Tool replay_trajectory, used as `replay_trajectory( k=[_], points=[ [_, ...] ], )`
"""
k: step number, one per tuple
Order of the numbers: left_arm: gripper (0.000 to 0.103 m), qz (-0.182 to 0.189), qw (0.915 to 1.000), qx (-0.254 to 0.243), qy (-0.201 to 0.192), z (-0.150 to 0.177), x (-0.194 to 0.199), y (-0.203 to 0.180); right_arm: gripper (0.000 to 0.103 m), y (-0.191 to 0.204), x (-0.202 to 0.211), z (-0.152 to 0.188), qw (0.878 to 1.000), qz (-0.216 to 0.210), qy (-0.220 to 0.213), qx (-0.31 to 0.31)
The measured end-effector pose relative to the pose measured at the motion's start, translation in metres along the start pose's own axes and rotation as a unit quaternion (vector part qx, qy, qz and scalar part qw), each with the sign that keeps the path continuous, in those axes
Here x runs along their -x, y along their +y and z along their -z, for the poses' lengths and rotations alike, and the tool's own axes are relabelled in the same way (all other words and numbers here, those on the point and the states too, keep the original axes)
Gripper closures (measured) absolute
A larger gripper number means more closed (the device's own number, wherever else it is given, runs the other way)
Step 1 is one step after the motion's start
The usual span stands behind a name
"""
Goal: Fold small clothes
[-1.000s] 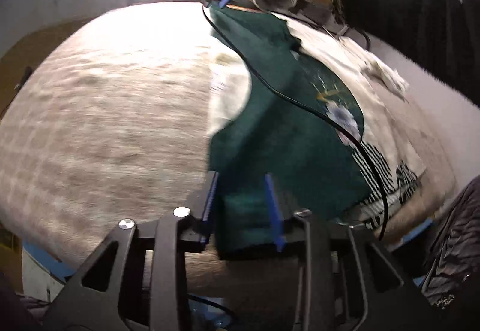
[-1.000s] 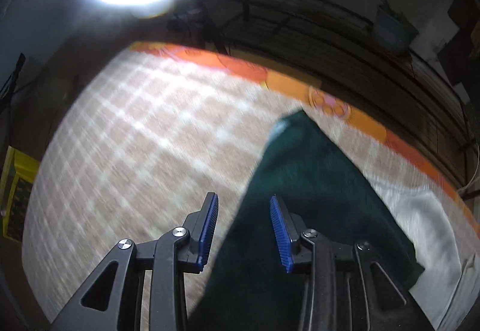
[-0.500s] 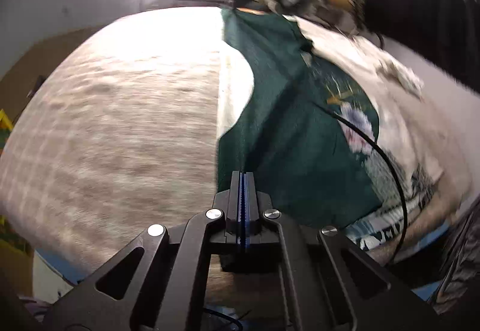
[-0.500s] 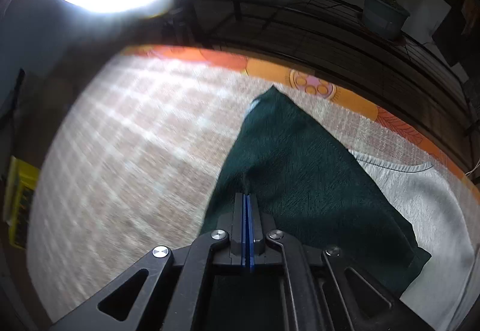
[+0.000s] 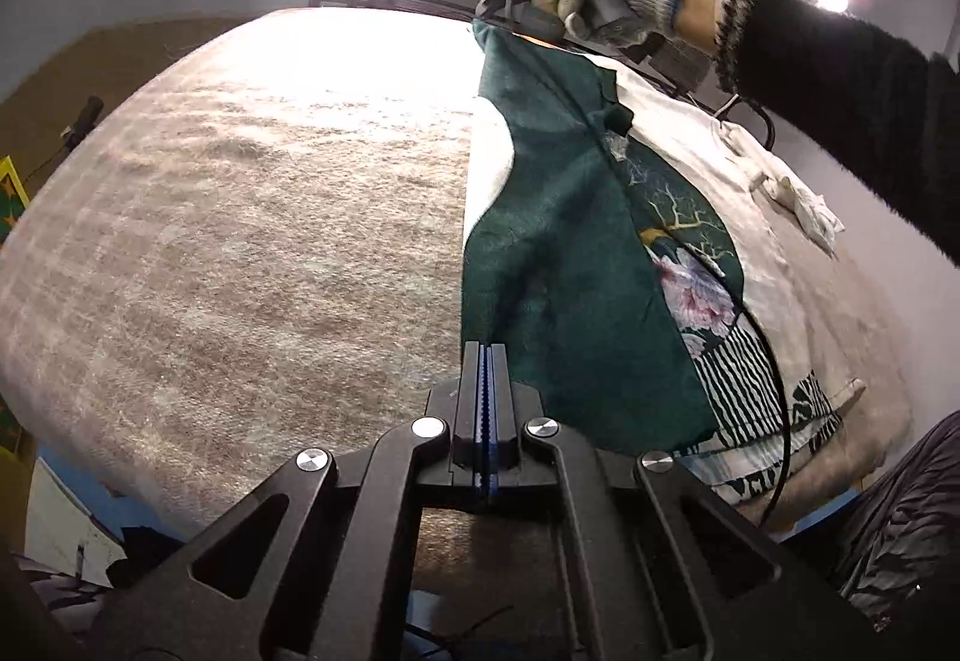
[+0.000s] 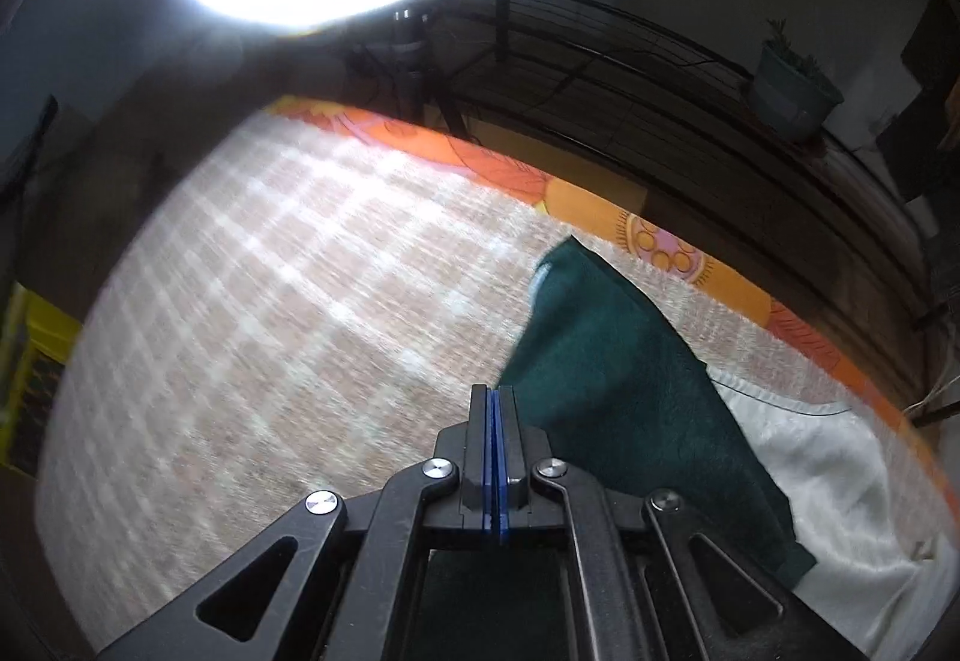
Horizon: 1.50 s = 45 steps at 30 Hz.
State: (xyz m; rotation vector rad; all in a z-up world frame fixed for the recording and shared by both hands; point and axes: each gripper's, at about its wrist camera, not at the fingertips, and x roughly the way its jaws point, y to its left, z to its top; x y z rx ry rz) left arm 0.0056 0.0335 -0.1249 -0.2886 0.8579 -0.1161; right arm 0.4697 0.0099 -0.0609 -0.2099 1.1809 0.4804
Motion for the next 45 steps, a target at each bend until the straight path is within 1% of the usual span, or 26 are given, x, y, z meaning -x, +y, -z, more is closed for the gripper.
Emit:
replay_trajectory(
  k=[1, 2, 4, 6, 9, 14, 15, 17, 20, 21, 22, 23, 25, 27, 30, 31, 33, 34, 35, 37, 38, 39, 40, 41, 43, 45],
  points=[
    [0.103, 0.001, 1.0, 0.007, 0.002, -0.001, 0.0, 0.003, 0.103, -0.004, 0.007, 0.0, 1.0, -0.026, -0.014, -0.009],
    [0.103, -0.001, 0.9999, 0.013, 0.003, -0.002, 0.0, 0.005, 0.085, -0.011, 0.016, -0.001, 0.998, -0.045, -0.028, -0.015],
    [0.103, 0.001, 0.9996, 0.028, 0.003, -0.002, 0.002, 0.012, 0.057, -0.027, 0.037, 0.004, 0.997, -0.037, -0.063, -0.019],
    [0.103, 0.015, 0.9991, 0.04, 0.004, -0.004, 0.004, 0.018, 0.06, -0.054, 0.056, 0.015, 0.996, -0.021, -0.084, -0.031],
    [0.103, -0.005, 0.9998, 0.021, 0.001, -0.01, 0.007, 0.019, 0.06, -0.116, 0.078, 0.04, 0.992, 0.002, -0.093, -0.082],
    [0.102, -0.034, 0.9994, 0.005, 0.007, -0.037, 0.009, 0.033, 0.058, -0.224, 0.107, 0.104, 0.979, 0.03, -0.092, -0.178],
    [0.102, -0.033, 0.9994, -0.001, 0.011, -0.047, 0.008, 0.035, 0.057, -0.239, 0.11, 0.114, 0.977, 0.035, -0.09, -0.188],
    [0.102, -0.026, 0.9995, -0.012, 0.011, -0.073, 0.007, 0.036, 0.047, -0.268, 0.114, 0.13, 0.974, 0.037, -0.088, -0.203],
    [0.101, -0.005, 0.9994, -0.031, 0.011, -0.129, -0.001, 0.032, 0.047, -0.295, 0.114, 0.147, 0.97, 0.03, -0.089, -0.225],
    [0.099, 0.0, 0.9993, -0.036, 0.01, -0.141, -0.004, 0.03, 0.047, -0.302, 0.113, 0.15, 0.969, 0.017, -0.088, -0.229],
    [0.087, 0.006, 0.9988, -0.048, 0.011, -0.165, -0.014, 0.026, 0.043, -0.309, 0.11, 0.153, 0.969, 0.002, -0.085, -0.23],
    [0.069, 0.008, 0.9983, -0.056, 0.009, -0.18, -0.022, 0.024, 0.037, -0.312, 0.104, 0.155, 0.971, -0.009, -0.074, -0.228],
    [0.061, 0.012, 0.9974, -0.071, 0.001, -0.208, -0.042, 0.019, 0.036, -0.313, 0.092, 0.158, 0.975, 0.015, -0.053, -0.217],
    [0.061, 0.008, 0.9963, -0.086, -0.001, -0.231, -0.067, 0.014, 0.036, -0.317, 0.081, 0.166, 0.975, 0.041, -0.034, -0.217],
    [0.061, 0.013, 0.9968, -0.079, -0.005, -0.26, -0.113, 0.013, 0.036, -0.332, 0.071, 0.181, 0.967, 0.024, -0.015, -0.251],
    [0.061, 0.016, 0.9977, -0.066, -0.002, -0.271, -0.133, 0.013, 0.038, -0.333, 0.073, 0.183, 0.966, 0.019, -0.027, -0.255],
    [0.061, 0.02, 0.9989, -0.042, 0.007, -0.283, -0.161, 0.016, 0.067, -0.334, 0.075, 0.182, 0.966, 0.023, -0.031, -0.254],
    [0.061, 0.021, 0.9992, -0.032, 0.011, -0.289, -0.173, 0.016, 0.103, -0.333, 0.074, 0.181, 0.968, 0.008, -0.027, -0.249],
    [0.061, 0.023, 0.9993, -0.027, 0.015, -0.295, -0.186, 0.015, 0.103, -0.331, 0.073, 0.183, 0.969, 0.002, -0.022, -0.247],
    [0.061, 0.008, 0.9993, -0.033, 0.013, -0.301, -0.203, 0.012, 0.103, -0.32, 0.074, 0.179, 0.978, 0.036, -0.023, -0.206],
    [0.061, 0.003, 0.9993, -0.036, 0.009, -0.304, -0.209, 0.011, 0.103, -0.316, 0.077, 0.178, 0.982, 0.074, -0.025, -0.174],
    [0.061, 0.001, 0.9992, -0.038, 0.008, -0.306, -0.214, 0.009, 0.103, -0.317, 0.078, 0.177, 0.98, 0.113, -0.023, -0.161],
    [0.061, -0.002, 0.9991, -0.042, 0.007, -0.311, -0.222, 0.005, 0.103, -0.328, 0.078, 0.178, 0.973, 0.157, -0.016, -0.167],
    [0.061, -0.001, 0.9989, -0.046, 0.01, -0.315, -0.23, 0.002, 0.103, -0.338, 0.079, 0.182, 0.971, 0.152, -0.019, -0.185],
    [0.061, 0.001, 0.9988, -0.047, 0.016, -0.323, -0.244, -0.005, 0.103, -0.351, 0.085, 0.186, 0.972, 0.09, -0.032, -0.217],
    [0.061, 0.005, 0.9988, -0.045, 0.021, -0.33, -0.257, -0.008, 0.066, -0.355, 0.089, 0.19, 0.972, 0.042, -0.039, -0.227]
  ],
)
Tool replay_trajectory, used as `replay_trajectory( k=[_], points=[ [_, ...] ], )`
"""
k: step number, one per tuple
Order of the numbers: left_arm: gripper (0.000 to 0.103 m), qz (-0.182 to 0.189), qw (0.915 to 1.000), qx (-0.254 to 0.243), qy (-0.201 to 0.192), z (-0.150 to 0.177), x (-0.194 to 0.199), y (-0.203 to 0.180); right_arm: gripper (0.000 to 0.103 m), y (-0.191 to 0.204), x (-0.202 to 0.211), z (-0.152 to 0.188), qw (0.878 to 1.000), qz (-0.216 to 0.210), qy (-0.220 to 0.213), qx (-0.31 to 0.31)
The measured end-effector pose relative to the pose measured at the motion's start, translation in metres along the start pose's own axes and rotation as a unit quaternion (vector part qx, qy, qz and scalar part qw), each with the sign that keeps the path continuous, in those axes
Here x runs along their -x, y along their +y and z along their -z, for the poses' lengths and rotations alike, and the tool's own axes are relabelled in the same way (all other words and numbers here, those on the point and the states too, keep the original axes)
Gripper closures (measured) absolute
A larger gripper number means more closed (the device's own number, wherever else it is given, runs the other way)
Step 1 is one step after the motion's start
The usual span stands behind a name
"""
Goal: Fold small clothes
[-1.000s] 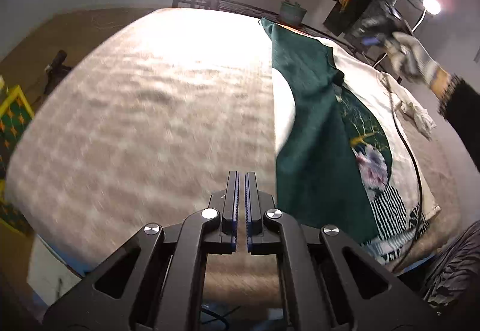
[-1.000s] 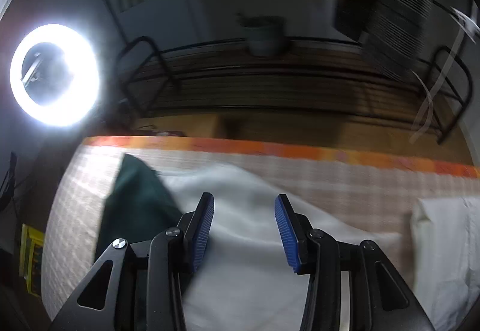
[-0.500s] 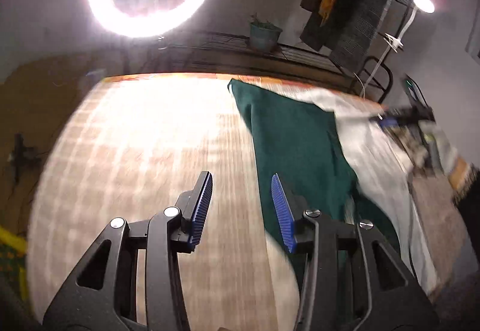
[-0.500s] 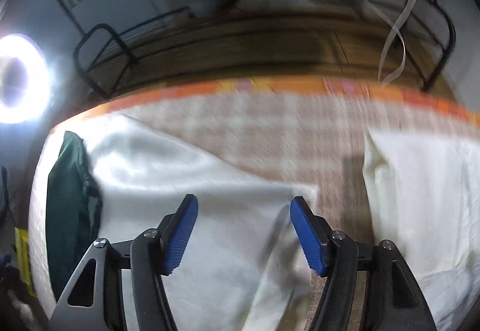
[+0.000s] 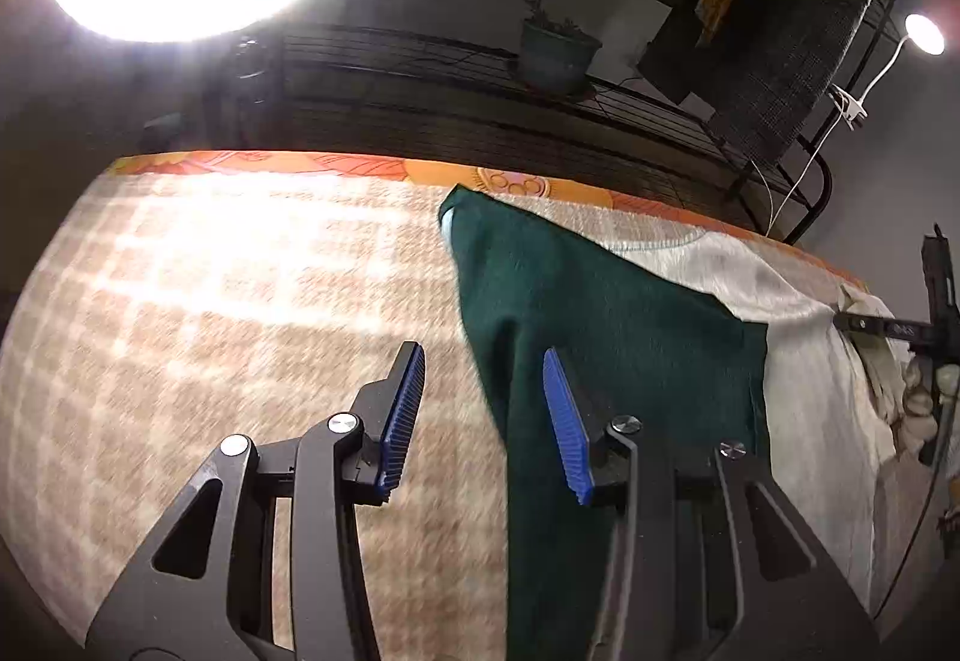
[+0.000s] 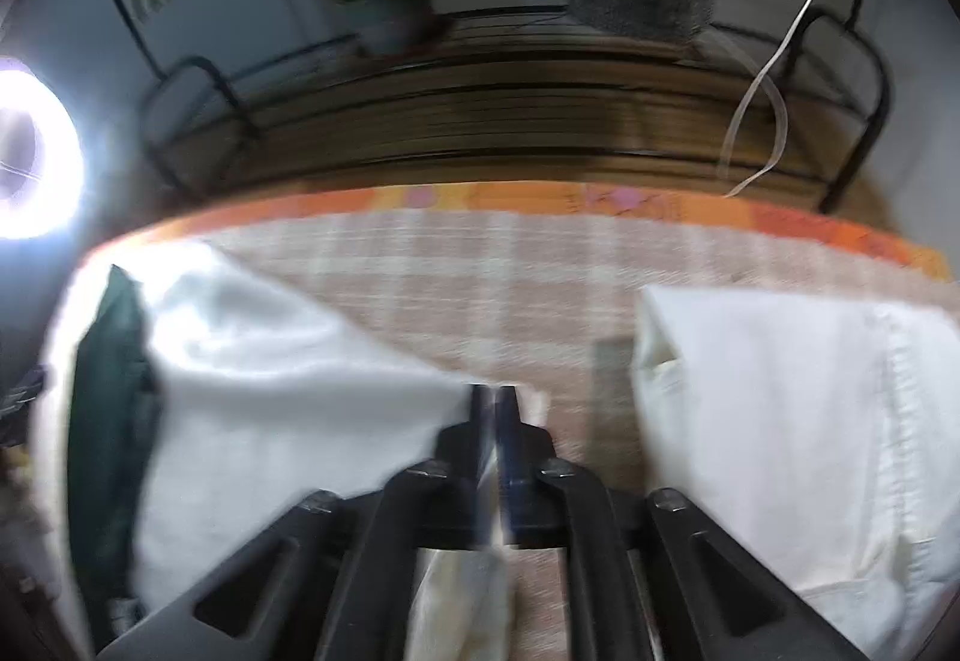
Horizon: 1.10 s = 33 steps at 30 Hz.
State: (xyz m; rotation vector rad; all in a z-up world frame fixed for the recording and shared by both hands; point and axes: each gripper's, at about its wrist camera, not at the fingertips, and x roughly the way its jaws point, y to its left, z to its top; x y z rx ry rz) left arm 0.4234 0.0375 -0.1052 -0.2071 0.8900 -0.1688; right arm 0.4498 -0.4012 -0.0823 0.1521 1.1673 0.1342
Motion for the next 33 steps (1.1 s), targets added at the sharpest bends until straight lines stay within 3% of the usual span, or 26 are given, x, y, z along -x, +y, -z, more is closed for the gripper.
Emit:
replay_trajectory(
  k=[1, 2, 5, 6, 8, 10, 11, 13, 14, 16, 19, 22, 24, 26, 29, 32, 33],
  points=[
    [0.061, 0.001, 1.0, 0.005, 0.002, -0.005, -0.006, 0.0, 0.039, -0.001, 0.001, 0.002, 1.0, -0.009, 0.0, -0.004],
    [0.061, 0.001, 0.9999, 0.01, 0.004, -0.009, -0.01, 0.001, 0.034, 0.001, 0.003, 0.005, 1.0, -0.015, -0.007, -0.007],
    [0.061, -0.004, 0.9994, 0.033, 0.002, -0.023, -0.022, 0.011, 0.038, 0.001, 0.004, 0.014, 0.999, -0.036, 0.004, -0.016],
    [0.061, -0.003, 0.9991, 0.041, 0.003, -0.027, -0.025, 0.014, 0.045, 0.002, 0.0, 0.018, 0.999, -0.033, 0.012, -0.015],
    [0.061, -0.002, 0.9985, 0.053, 0.008, -0.032, -0.033, 0.021, 0.085, 0.013, -0.006, 0.018, 1.0, 0.01, 0.011, 0.014],
    [0.061, 0.0, 0.9981, 0.057, 0.021, -0.036, -0.042, 0.024, 0.102, 0.02, -0.002, 0.019, 0.999, 0.016, 0.013, 0.043],
    [0.061, -0.009, 0.998, 0.06, 0.021, -0.038, -0.045, 0.025, 0.103, 0.022, 0.0, 0.018, 0.998, 0.026, 0.007, 0.054],
    [0.061, -0.017, 0.9978, 0.063, 0.011, -0.042, -0.045, 0.027, 0.103, 0.017, 0.002, 0.009, 0.994, 0.089, -0.015, 0.064],
    [0.061, -0.011, 0.9976, 0.068, 0.01, -0.043, -0.045, 0.028, 0.103, 0.01, 0.002, 0.005, 0.994, 0.092, -0.019, 0.051],
    [0.061, 0.009, 0.9966, 0.079, 0.024, -0.046, -0.049, 0.029, 0.101, 0.003, 0.001, 0.0, 0.998, 0.058, -0.011, 0.038],
    [0.058, 0.007, 0.9974, 0.065, 0.029, -0.046, -0.053, 0.018, 0.073, 0.005, 0.003, 0.005, 0.996, 0.073, -0.011, 0.054],
    [0.045, 0.005, 0.9987, 0.033, 0.04, -0.045, -0.06, -0.004, 0.073, 0.007, -0.001, 0.009, 0.996, 0.073, -0.006, 0.055],
    [0.046, -0.031, 0.9988, -0.011, 0.036, -0.041, -0.065, -0.022, 0.074, 0.006, -0.007, 0.01, 0.995, 0.079, -0.001, 0.059],
    [0.092, -0.074, 0.9945, -0.057, 0.047, -0.034, -0.077, -0.034, 0.089, 0.006, -0.007, 0.012, 0.995, 0.076, -0.004, 0.06],
    [0.102, -0.091, 0.9942, -0.049, 0.03, -0.031, -0.08, -0.027, 0.096, 0.01, -0.009, 0.011, 0.992, 0.099, -0.004, 0.077],
    [0.103, -0.151, 0.9883, -0.02, 0.011, -0.033, -0.078, 0.005, 0.098, 0.013, -0.01, 0.011, 0.99, 0.106, -0.007, 0.089],
    [0.103, -0.155, 0.9878, -0.011, 0.008, -0.034, -0.076, 0.013, 0.098, 0.012, -0.009, 0.012, 0.991, 0.105, -0.009, 0.088]
  ],
)
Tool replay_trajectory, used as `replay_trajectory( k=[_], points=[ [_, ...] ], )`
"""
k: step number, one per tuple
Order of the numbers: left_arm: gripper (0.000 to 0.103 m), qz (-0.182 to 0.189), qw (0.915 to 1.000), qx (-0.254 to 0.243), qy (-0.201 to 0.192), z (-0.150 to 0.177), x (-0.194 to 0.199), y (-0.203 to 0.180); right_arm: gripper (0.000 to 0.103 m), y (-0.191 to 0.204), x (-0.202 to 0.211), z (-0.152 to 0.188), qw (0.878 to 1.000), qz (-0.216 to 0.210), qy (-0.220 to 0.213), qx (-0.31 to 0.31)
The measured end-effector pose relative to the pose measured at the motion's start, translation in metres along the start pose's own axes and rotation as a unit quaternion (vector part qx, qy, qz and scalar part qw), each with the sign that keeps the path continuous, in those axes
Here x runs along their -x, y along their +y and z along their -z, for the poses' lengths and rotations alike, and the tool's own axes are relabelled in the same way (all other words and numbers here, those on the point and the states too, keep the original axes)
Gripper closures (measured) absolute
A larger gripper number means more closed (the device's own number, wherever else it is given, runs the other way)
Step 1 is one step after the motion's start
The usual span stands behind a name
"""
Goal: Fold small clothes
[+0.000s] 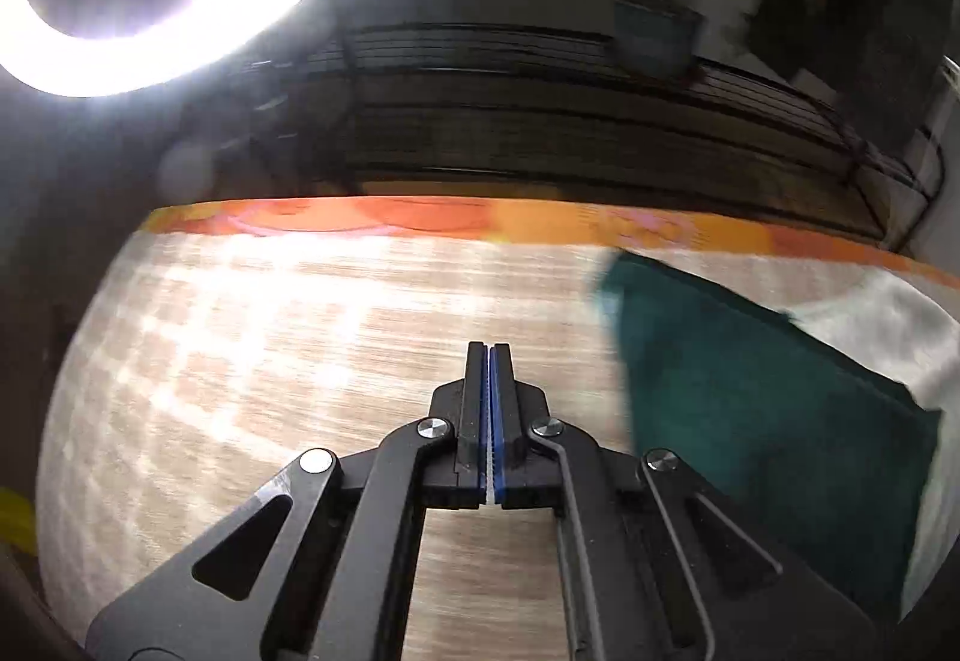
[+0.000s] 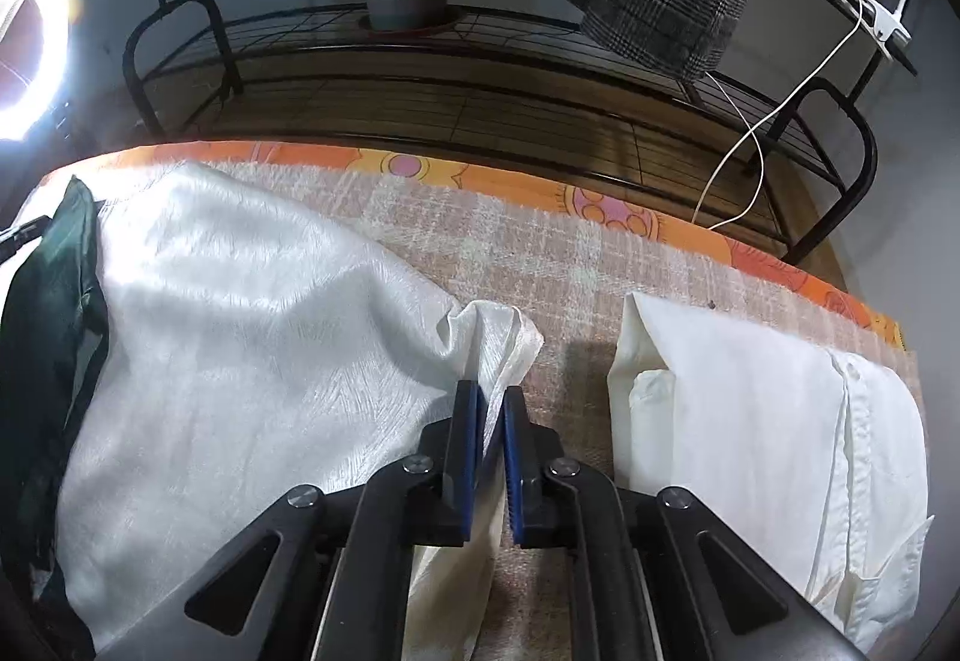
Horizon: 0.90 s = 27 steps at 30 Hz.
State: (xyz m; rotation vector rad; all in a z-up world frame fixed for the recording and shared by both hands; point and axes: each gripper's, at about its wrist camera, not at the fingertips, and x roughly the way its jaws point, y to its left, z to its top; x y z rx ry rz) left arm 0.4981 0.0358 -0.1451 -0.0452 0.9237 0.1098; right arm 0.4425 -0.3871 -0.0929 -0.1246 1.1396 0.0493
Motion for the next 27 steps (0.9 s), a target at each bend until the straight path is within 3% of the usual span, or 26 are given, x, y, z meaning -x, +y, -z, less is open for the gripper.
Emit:
replay_trajectory(
  k=[3, 6, 7, 8, 11, 13, 18, 20, 24, 27],
  points=[
    [0.103, 0.021, 0.9992, 0.033, -0.006, -0.003, 0.002, 0.024, 0.098, -0.001, 0.0, -0.001, 1.0, -0.002, -0.002, -0.002],
    [0.102, 0.068, 0.9974, 0.022, -0.013, -0.002, 0.015, 0.018, 0.09, -0.001, 0.0, -0.004, 1.0, -0.002, 0.006, -0.002],
    [0.099, 0.078, 0.9967, 0.016, -0.014, 0.0, 0.019, 0.015, 0.071, -0.002, 0.002, -0.006, 1.0, 0.002, 0.011, -0.005],
    [0.091, 0.09, 0.9959, 0.009, -0.012, 0.003, 0.022, 0.011, 0.058, -0.003, 0.008, -0.008, 1.0, 0.007, 0.006, -0.012],
    [0.073, 0.112, 0.9935, -0.017, -0.006, 0.021, 0.034, 0.002, 0.057, 0.001, 0.037, -0.01, 0.999, -0.013, -0.029, -0.027],
    [0.073, 0.118, 0.9924, -0.033, 0.0, 0.037, 0.046, 0.001, 0.057, 0.016, 0.057, -0.011, 0.998, -0.044, -0.051, -0.019],
    [0.073, 0.139, 0.9877, -0.07, 0.012, 0.102, 0.108, 0.001, 0.053, 0.083, 0.069, -0.023, 0.987, -0.154, -0.037, 0.04],
    [0.073, 0.142, 0.9857, -0.09, 0.013, 0.129, 0.144, 0.007, 0.036, 0.107, 0.062, -0.03, 0.982, -0.183, -0.025, 0.051],
    [0.073, 0.151, 0.9811, -0.12, 0.013, 0.195, 0.226, 0.016, 0.037, 0.138, 0.046, -0.035, 0.981, -0.186, -0.012, 0.058],
    [0.073, 0.163, 0.9759, -0.143, 0.026, 0.248, 0.269, 0.006, 0.044, 0.145, 0.053, -0.032, 0.976, -0.215, -0.014, 0.043]
  ],
)
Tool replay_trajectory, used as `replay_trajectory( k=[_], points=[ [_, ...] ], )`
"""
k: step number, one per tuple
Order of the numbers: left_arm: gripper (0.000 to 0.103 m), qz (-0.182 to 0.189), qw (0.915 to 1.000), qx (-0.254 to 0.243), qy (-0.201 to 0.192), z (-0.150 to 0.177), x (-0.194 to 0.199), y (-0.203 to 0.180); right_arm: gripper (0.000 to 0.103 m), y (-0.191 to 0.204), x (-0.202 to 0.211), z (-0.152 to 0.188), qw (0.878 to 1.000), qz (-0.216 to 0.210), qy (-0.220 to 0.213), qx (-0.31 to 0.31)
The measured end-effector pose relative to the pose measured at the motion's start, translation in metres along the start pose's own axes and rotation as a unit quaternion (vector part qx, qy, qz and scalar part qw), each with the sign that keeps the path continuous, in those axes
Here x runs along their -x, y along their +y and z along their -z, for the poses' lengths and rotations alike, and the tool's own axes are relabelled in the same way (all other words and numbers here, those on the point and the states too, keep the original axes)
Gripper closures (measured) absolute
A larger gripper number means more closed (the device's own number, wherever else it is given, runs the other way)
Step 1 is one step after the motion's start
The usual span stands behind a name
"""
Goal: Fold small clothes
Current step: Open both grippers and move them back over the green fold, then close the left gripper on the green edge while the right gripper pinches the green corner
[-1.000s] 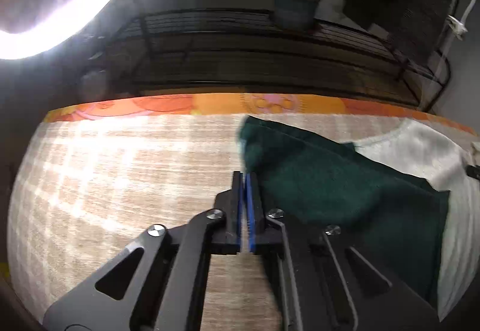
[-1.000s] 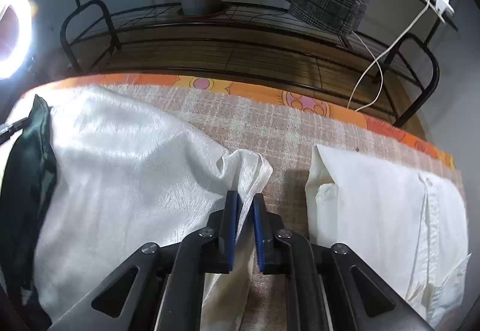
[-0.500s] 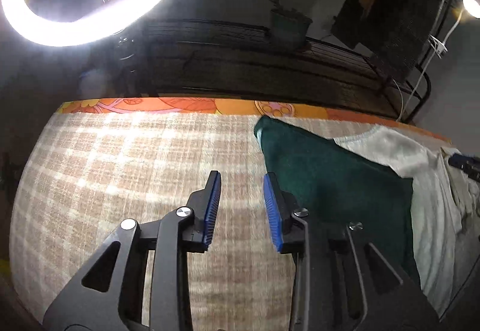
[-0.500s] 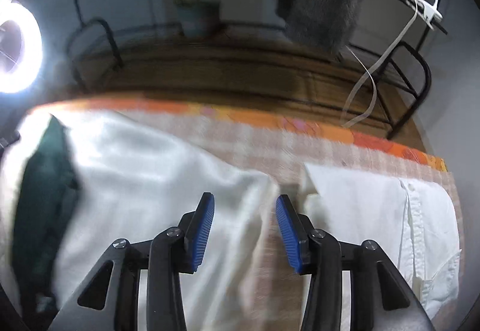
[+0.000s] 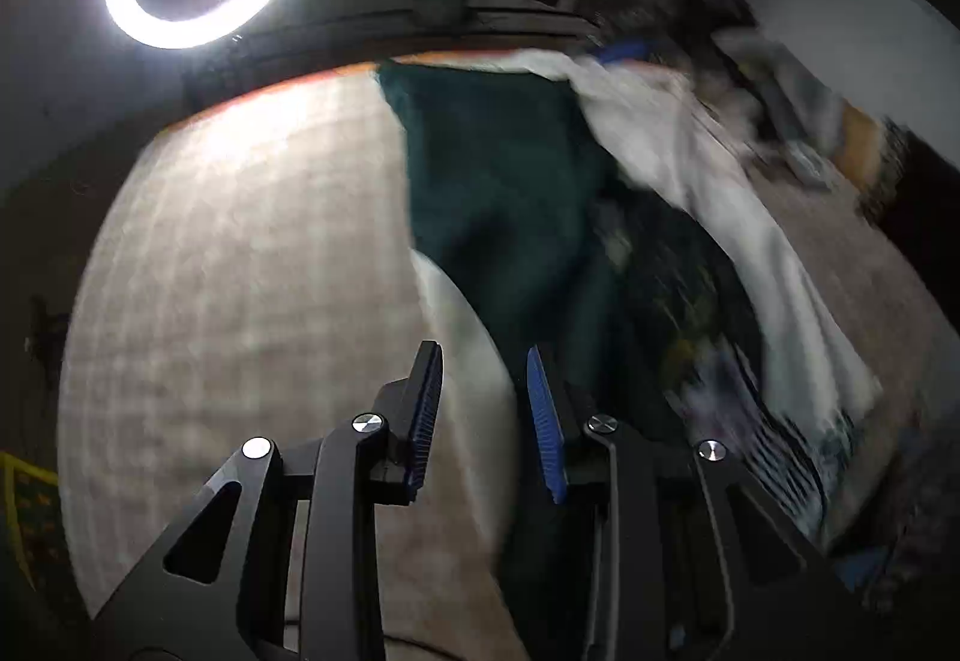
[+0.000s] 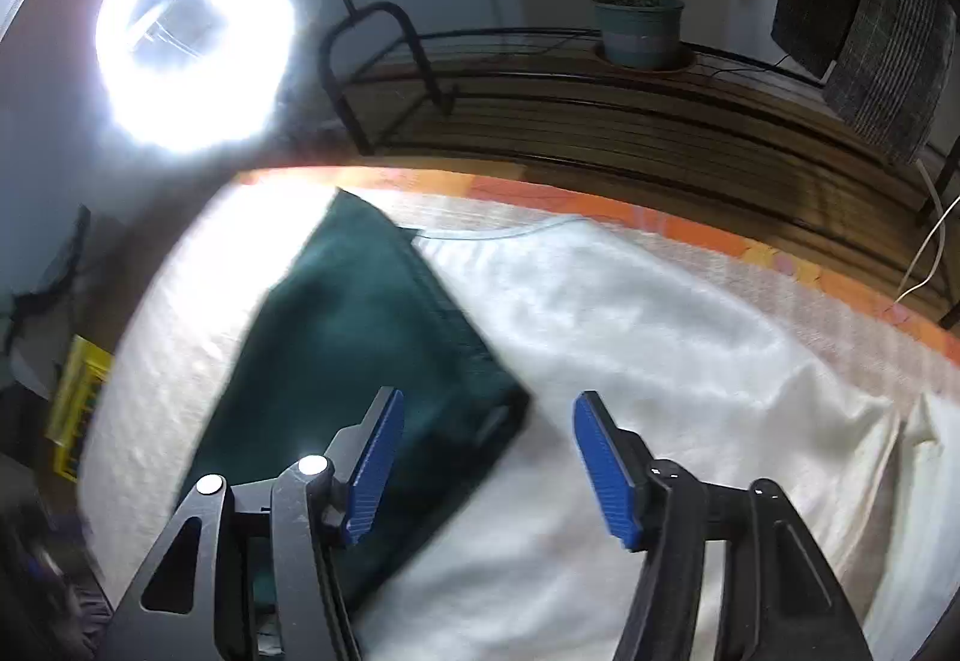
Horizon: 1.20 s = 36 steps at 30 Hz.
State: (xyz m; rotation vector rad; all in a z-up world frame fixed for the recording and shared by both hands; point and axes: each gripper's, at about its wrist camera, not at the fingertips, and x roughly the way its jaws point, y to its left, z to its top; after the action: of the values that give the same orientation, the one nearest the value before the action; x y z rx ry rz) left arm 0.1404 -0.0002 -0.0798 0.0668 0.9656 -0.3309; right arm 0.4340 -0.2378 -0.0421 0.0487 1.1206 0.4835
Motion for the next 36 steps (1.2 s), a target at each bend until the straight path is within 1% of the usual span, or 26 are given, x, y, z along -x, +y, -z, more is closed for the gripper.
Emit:
replay_trajectory(
  k=[1, 3, 5, 8, 9, 11, 14, 15, 18, 19, 20, 22, 26, 30, 31, 33, 34, 35, 36],
  points=[
    [0.073, 0.005, 0.9999, -0.005, 0.009, 0.019, 0.006, -0.018, 0.044, 0.001, 0.005, 0.002, 1.0, -0.002, -0.006, 0.0],
    [0.073, 0.019, 0.9997, -0.007, 0.016, 0.041, 0.017, -0.044, 0.044, 0.005, 0.02, 0.004, 1.0, 0.002, -0.016, 0.004],
    [0.073, 0.048, 0.9986, -0.007, 0.021, 0.063, 0.024, -0.074, 0.044, 0.002, 0.036, 0.005, 1.0, -0.002, -0.024, 0.001],
    [0.073, 0.059, 0.998, -0.01, 0.021, 0.078, 0.024, -0.11, 0.043, -0.005, 0.052, 0.008, 0.999, -0.022, -0.029, -0.017],
    [0.073, 0.061, 0.9979, -0.01, 0.022, 0.083, 0.025, -0.116, 0.042, -0.007, 0.055, 0.009, 0.999, -0.026, -0.031, -0.024],
    [0.07, 0.054, 0.9979, -0.018, 0.032, 0.085, 0.014, -0.128, 0.038, -0.008, 0.057, 0.009, 0.998, -0.035, -0.032, -0.029],
    [0.07, 0.047, 0.9978, -0.022, 0.041, 0.089, -0.002, -0.134, 0.034, -0.006, 0.053, 0.009, 0.998, -0.041, -0.03, -0.031],
    [0.07, 0.043, 0.9977, -0.024, 0.046, 0.095, -0.005, -0.137, 0.033, -0.005, 0.05, 0.009, 0.998, -0.044, -0.028, -0.031],
    [0.07, 0.012, 0.9975, -0.037, 0.058, 0.1, -0.018, -0.138, 0.033, -0.003, 0.035, 0.009, 0.998, -0.048, -0.019, -0.033],
    [0.07, 0.016, 0.9979, -0.033, 0.053, 0.1, -0.02, -0.137, 0.033, -0.004, 0.028, 0.009, 0.998, -0.047, -0.014, -0.035],
    [0.078, 0.018, 0.9982, -0.029, 0.049, 0.099, -0.021, -0.136, 0.033, -0.006, 0.021, 0.008, 0.998, -0.043, -0.009, -0.038],
    [0.098, 0.015, 0.9985, -0.027, 0.045, 0.098, -0.024, -0.133, 0.033, -0.009, 0.011, 0.006, 0.998, -0.041, -0.002, -0.045],
    [0.102, 0.038, 0.9985, 0.004, 0.038, 0.099, -0.02, -0.118, 0.033, -0.014, -0.01, 0.003, 0.997, -0.047, 0.005, -0.059],
    [0.102, 0.046, 0.9983, 0.028, 0.021, 0.098, -0.009, -0.11, 0.033, -0.009, -0.033, -0.002, 0.998, -0.026, 0.017, -0.048],
    [0.102, 0.049, 0.998, 0.035, 0.017, 0.098, -0.007, -0.108, 0.034, -0.007, -0.04, -0.003, 0.999, -0.014, 0.024, -0.045],
    [0.102, 0.055, 0.9975, 0.043, 0.012, 0.098, -0.004, -0.106, 0.054, -0.004, -0.052, -0.003, 0.999, 0.013, 0.038, -0.037],
    [0.102, 0.058, 0.9973, 0.045, 0.009, 0.098, -0.002, -0.105, 0.069, -0.002, -0.056, -0.003, 0.998, 0.027, 0.045, -0.031],
    [0.102, 0.061, 0.997, 0.048, 0.005, 0.098, 0.0, -0.104, 0.084, 0.0, -0.056, -0.004, 0.998, 0.046, 0.042, -0.024],
    [0.102, 0.064, 0.9966, 0.051, 0.002, 0.098, 0.002, -0.102, 0.091, 0.001, -0.056, -0.005, 0.998, 0.048, 0.046, -0.023]
  ],
)
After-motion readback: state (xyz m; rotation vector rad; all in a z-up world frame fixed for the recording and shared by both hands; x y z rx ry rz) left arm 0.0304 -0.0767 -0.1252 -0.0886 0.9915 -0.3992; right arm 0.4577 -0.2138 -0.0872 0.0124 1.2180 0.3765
